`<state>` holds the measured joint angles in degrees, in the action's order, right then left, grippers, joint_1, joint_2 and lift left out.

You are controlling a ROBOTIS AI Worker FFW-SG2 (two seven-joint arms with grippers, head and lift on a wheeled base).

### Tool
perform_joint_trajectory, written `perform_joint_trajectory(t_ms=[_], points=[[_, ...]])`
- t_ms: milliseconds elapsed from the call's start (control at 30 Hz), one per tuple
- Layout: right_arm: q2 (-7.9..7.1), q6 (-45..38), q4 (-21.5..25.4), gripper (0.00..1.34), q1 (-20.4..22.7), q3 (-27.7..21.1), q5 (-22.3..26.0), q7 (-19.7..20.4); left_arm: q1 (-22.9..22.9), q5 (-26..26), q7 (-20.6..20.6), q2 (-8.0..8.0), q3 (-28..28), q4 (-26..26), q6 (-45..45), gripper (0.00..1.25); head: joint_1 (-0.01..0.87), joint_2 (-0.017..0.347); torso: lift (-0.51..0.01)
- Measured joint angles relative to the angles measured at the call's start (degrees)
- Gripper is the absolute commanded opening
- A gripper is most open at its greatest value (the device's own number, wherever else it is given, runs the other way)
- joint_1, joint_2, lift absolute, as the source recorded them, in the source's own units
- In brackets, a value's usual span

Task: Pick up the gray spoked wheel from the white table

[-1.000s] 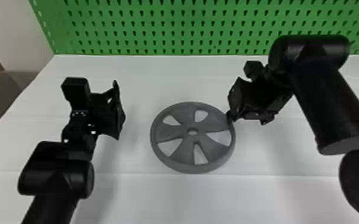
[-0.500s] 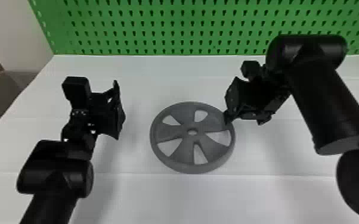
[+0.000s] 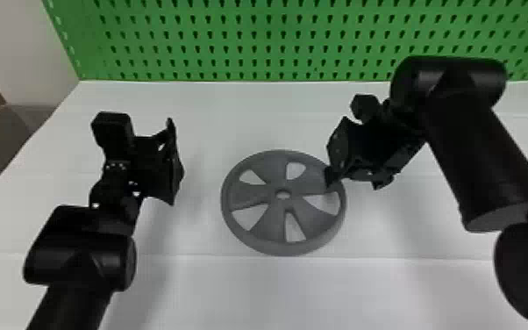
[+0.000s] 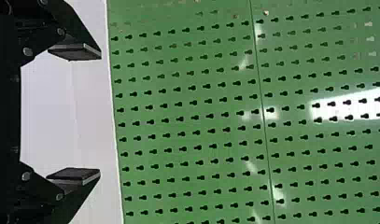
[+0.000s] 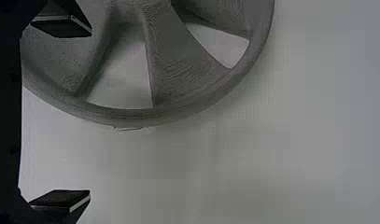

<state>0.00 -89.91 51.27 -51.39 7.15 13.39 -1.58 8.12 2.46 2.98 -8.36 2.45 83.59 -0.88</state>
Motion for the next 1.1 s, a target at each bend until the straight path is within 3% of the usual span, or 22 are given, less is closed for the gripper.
perform_joint_trajectory(t_ms=[733, 1100], points=[[0.0, 0.0, -0.52, 1.25, -0.44, 3.87, -0.55, 0.0, 0.22, 0.08, 0.1, -0.17, 0.33, 0.01, 0.18, 0.88, 0.779, 0.071, -0.097], [0.0, 0.82, -3.6, 1.24, -0.44, 3.49, 1.83, 0.0, 0.5, 0.23, 0.1, -0.17, 0.54, 0.01, 0.18, 0.87, 0.779, 0.071, -0.097]])
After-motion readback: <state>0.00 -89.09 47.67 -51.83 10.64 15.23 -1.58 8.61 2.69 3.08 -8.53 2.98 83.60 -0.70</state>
